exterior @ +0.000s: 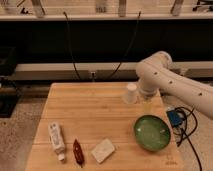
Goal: Move the arm in a circular motion
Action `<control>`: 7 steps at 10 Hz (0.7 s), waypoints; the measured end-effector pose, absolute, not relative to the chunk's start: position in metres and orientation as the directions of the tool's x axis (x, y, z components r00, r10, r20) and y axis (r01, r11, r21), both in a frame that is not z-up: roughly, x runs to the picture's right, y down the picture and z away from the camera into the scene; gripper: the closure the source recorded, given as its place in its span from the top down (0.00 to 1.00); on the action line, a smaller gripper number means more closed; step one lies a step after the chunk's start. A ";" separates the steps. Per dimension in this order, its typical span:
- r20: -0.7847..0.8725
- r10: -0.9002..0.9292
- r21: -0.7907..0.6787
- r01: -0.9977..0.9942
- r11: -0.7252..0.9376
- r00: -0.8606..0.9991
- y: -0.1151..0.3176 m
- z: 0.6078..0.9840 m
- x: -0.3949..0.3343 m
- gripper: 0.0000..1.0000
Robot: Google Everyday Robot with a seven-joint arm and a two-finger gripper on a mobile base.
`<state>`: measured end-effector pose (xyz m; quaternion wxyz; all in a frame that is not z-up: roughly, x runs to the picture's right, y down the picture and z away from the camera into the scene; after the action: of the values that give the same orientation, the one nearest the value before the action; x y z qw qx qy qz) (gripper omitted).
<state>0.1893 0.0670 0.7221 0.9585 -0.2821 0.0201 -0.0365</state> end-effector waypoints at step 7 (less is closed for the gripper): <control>-0.032 -0.066 -0.556 0.037 0.830 0.997 0.069 0.730 0.166 0.74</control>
<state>0.1657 0.0690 0.7297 0.9563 -0.2900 0.0247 -0.0269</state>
